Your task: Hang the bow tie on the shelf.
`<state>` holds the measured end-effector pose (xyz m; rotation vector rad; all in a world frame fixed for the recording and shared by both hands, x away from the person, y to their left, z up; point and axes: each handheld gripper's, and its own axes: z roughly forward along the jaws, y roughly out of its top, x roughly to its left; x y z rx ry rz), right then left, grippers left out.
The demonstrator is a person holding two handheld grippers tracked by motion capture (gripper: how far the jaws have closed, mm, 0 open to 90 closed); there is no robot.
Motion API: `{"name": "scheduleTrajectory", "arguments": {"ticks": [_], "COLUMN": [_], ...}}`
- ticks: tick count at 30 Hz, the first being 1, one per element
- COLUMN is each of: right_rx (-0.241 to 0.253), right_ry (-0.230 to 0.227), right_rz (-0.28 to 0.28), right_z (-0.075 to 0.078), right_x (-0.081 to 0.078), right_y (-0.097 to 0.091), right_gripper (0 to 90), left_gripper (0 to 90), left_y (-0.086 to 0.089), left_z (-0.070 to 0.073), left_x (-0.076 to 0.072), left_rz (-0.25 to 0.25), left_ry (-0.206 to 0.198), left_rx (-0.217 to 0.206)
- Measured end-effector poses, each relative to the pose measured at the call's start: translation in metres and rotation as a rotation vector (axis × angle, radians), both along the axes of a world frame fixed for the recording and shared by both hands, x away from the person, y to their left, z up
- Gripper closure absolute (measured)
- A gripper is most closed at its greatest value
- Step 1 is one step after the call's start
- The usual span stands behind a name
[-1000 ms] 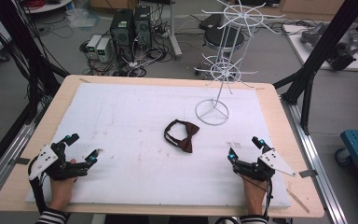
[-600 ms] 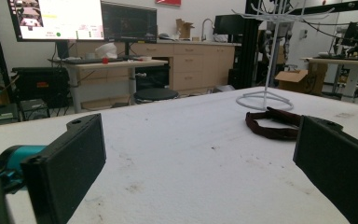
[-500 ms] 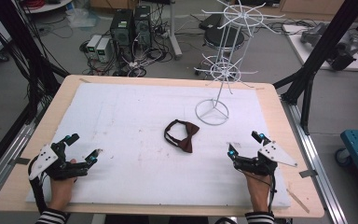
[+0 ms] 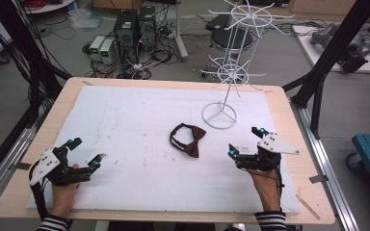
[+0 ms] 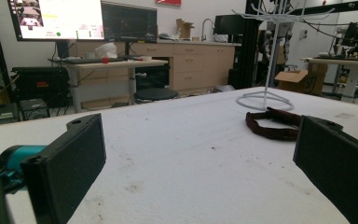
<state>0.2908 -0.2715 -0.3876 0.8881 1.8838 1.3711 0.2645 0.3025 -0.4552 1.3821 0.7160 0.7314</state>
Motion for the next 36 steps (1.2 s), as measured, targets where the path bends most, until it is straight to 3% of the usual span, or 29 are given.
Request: {"name": "scheduleTrajectory", "arguments": {"ticks": [7, 16, 36], "right_rx": [-0.038, -0.057, -0.139], "right_ry": [0.029, 0.125, 0.249], "right_rz": [0.033, 0.041, 0.044], "right_z": [0.014, 0.027, 0.032], "right_x": [0.011, 0.025, 0.05], "right_y": [0.013, 0.032, 0.073], "right_gripper": [1.8, 1.9, 1.9], "left_gripper": [2.7, 2.7, 2.7], "left_y": [0.0, 0.0, 0.0], "left_z": [0.0, 0.0, 0.0], "left_x": [0.0, 0.0, 0.0], "left_rz": [0.001, 0.002, 0.001], "left_ry": [0.0, 0.002, 0.0], "left_rx": [-0.002, -0.001, -0.003]}}
